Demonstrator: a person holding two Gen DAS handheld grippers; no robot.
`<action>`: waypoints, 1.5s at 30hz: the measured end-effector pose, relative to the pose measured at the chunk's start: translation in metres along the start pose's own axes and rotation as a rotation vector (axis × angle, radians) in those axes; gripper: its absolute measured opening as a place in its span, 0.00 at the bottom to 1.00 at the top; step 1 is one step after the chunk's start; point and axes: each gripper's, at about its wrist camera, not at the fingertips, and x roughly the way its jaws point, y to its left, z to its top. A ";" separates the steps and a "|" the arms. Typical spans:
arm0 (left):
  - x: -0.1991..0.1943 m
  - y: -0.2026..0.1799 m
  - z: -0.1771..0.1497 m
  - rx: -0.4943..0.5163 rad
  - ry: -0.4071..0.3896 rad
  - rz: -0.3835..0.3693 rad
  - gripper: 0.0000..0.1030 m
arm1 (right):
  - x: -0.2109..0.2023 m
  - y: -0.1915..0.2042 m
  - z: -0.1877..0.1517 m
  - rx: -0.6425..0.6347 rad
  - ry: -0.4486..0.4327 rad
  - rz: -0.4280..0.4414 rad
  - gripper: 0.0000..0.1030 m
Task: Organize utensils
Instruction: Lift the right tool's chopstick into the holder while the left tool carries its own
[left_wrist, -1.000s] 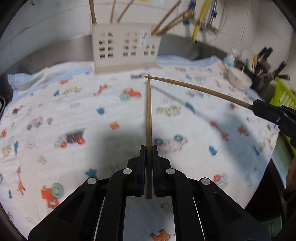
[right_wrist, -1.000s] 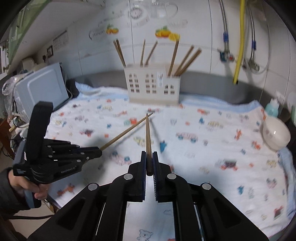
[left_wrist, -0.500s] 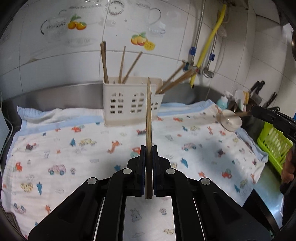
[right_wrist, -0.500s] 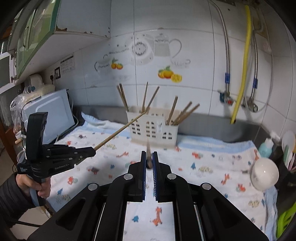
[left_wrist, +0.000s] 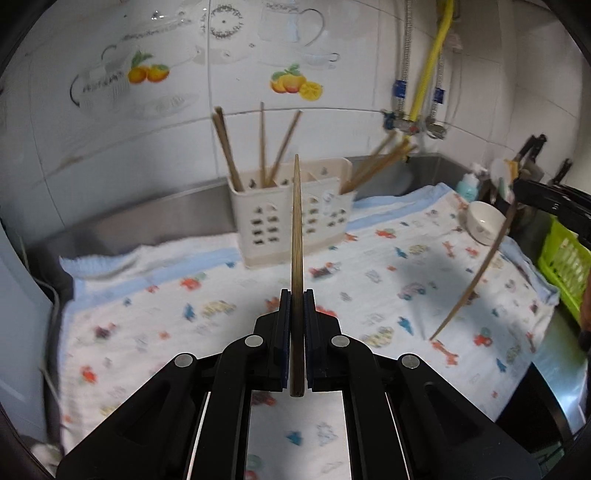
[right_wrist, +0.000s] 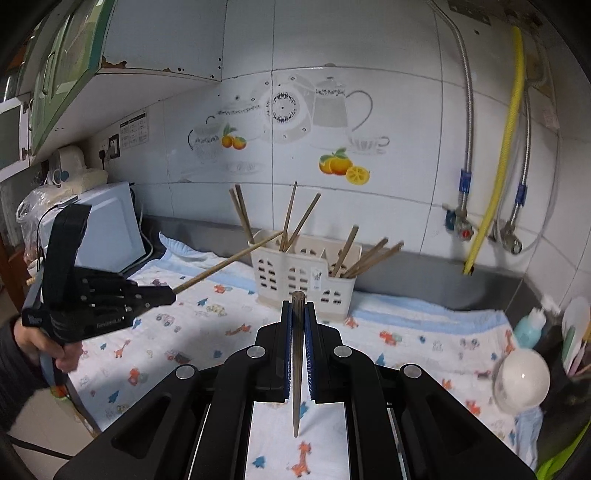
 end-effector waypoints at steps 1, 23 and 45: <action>0.001 0.003 0.007 0.008 0.011 0.006 0.05 | 0.001 0.000 0.005 -0.008 -0.007 -0.006 0.06; 0.035 0.018 0.091 0.275 0.376 0.106 0.05 | 0.030 -0.020 0.121 -0.005 -0.214 -0.014 0.06; 0.064 0.019 0.156 0.201 0.328 0.066 0.06 | 0.122 -0.066 0.148 0.108 -0.207 -0.077 0.06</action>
